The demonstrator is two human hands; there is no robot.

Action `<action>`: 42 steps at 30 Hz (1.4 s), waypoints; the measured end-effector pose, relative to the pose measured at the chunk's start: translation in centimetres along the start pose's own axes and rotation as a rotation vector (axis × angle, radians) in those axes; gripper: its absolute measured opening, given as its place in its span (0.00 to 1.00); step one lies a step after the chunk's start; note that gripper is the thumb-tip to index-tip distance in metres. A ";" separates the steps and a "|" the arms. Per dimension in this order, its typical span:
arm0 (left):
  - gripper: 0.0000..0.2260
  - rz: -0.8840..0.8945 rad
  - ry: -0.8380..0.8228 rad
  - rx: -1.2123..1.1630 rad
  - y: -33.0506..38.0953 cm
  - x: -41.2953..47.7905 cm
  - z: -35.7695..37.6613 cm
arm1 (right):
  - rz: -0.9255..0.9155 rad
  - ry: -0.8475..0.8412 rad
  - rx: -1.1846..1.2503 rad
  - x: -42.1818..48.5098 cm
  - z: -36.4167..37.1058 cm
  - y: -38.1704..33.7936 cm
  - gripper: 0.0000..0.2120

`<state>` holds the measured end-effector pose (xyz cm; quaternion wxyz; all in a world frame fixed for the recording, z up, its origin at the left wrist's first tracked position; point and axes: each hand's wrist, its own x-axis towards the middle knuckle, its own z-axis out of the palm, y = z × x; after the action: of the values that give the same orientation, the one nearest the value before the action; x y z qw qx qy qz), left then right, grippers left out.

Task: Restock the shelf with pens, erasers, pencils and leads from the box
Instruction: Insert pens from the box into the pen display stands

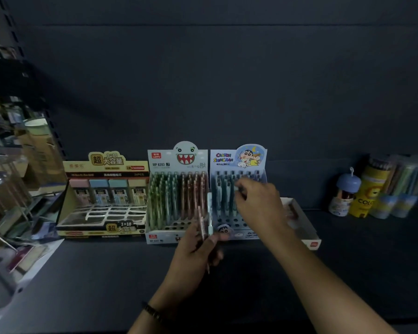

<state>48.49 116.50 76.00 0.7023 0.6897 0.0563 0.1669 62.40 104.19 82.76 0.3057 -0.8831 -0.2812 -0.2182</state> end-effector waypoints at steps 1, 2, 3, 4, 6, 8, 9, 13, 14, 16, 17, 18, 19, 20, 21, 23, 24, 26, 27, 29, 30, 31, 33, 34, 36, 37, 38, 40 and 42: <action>0.07 -0.003 -0.001 -0.003 0.0 0.0 0.0 | 0.009 -0.015 -0.018 0.0 0.0 -0.1 0.08; 0.07 -0.008 0.004 -0.015 -0.1 0.0 0.0 | 0.013 -0.016 -0.028 0.0 0.0 -0.1 0.09; 0.08 -0.015 0.011 -0.032 -0.2 0.0 0.0 | 0.015 -0.008 -0.028 0.0 -0.1 -0.1 0.10; 0.08 -0.020 0.021 -0.048 -0.3 0.1 0.0 | 0.019 0.002 -0.009 0.0 -0.3 -0.2 0.10; 0.09 -0.017 0.033 -0.065 -0.7 0.1 0.0 | 0.035 0.014 0.118 -0.3 -0.9 -0.8 0.10; 0.09 -0.007 0.031 -0.072 -0.9 0.3 -0.1 | 0.054 -0.025 0.316 -0.7 -1.7 -1.6 0.13; 0.09 0.001 0.029 -0.075 -0.9 0.3 -0.2 | 0.058 -0.060 0.387 -0.8 -1.9 -2.0 0.15; 0.10 0.030 0.042 -0.099 -0.9 0.4 -0.2 | 0.081 -0.122 0.425 -1.0 -1.4 -2.5 0.15; 0.10 0.036 0.052 -0.109 -1.0 0.4 -0.2 | 0.093 -0.119 0.450 -1.2 -1.2 -2.5 0.15; 0.10 0.048 0.077 -0.120 -1.2 0.5 -0.2 | 0.129 -0.125 0.554 -1.4 -0.9 -2.6 0.18; 0.10 0.054 0.085 -0.122 -1.2 0.6 -0.3 | 0.142 -0.133 0.610 -1.5 -0.9 -2.6 0.19; 0.10 0.064 0.090 -0.121 -1.3 0.6 -0.4 | 0.141 -0.139 0.653 -1.5 -0.8 -2.6 0.18; 0.09 0.075 0.096 -0.119 -1.4 0.6 -0.5 | 0.131 -0.146 0.683 -1.6 -0.8 -2.5 0.16; 0.09 0.087 0.102 -0.115 -1.5 0.7 -0.7 | 0.118 -0.156 0.709 -1.6 -0.7 -2.5 0.15; 0.08 0.095 0.108 -0.117 -1.5 0.7 -0.7 | 0.106 -0.173 0.739 -1.7 -0.8 -2.6 0.14; 0.08 0.095 0.107 -0.147 -1.6 0.7 -0.7 | 0.104 -0.202 0.789 -1.5 -1.1 -2.7 0.14; 0.09 0.089 0.105 -0.162 -1.6 0.7 -0.6 | 0.112 -0.184 0.792 -1.3 -1.4 -2.6 0.14; 0.11 0.080 0.119 -0.165 -1.5 0.7 -0.4 | 0.119 -0.044 0.726 -0.7 -1.7 -2.1 0.15; 0.12 0.086 0.138 -0.144 -1.4 0.7 -0.4 | 0.114 0.045 0.664 -0.4 -1.7 -1.7 0.15; 0.14 0.114 0.170 -0.095 -1.4 0.9 -0.6 | 0.077 0.150 0.552 0.0 -1.5 -1.4 0.13; 0.14 0.117 0.179 -0.088 -1.5 0.9 -0.7 | 0.058 0.159 0.511 0.0 -1.2 -1.4 0.13; 0.14 0.104 0.189 -0.088 -1.7 1.0 -0.7 | 0.041 0.153 0.478 -0.1 -0.9 -1.7 0.13; 0.13 0.044 0.218 -0.140 -1.9 1.1 -0.8 | 0.014 0.146 0.429 -0.2 -0.1 -2.0 0.12; 0.14 0.021 0.222 -0.178 -1.9 1.1 -0.8 | 0.006 0.142 0.413 -0.2 0.3 -2.0 0.12; 0.20 0.013 0.229 -0.183 -1.7 1.2 -0.8 | 0.002 0.122 0.395 -0.2 0.8 -2.1 0.12; 0.21 0.022 0.229 -0.160 -1.5 1.1 -0.8 | -0.007 0.112 0.383 -0.2 1.1 -2.0 0.13; 0.21 0.034 0.220 -0.139 -1.4 1.0 -0.8 | -0.023 0.108 0.359 -0.2 1.3 -2.0 0.13; 0.18 0.054 0.207 -0.098 -1.3 1.0 -0.7 | -0.056 0.110 0.288 0.0 1.7 -2.0 0.14; 0.13 0.059 0.209 -0.065 -1.4 0.9 -0.7 | -0.100 0.113 0.230 0.0 2.0 -2.0 0.12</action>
<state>49.32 117.44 74.74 0.7096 0.6466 0.1034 0.2602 61.59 106.82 82.18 0.4091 -0.8134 -0.3304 -0.2488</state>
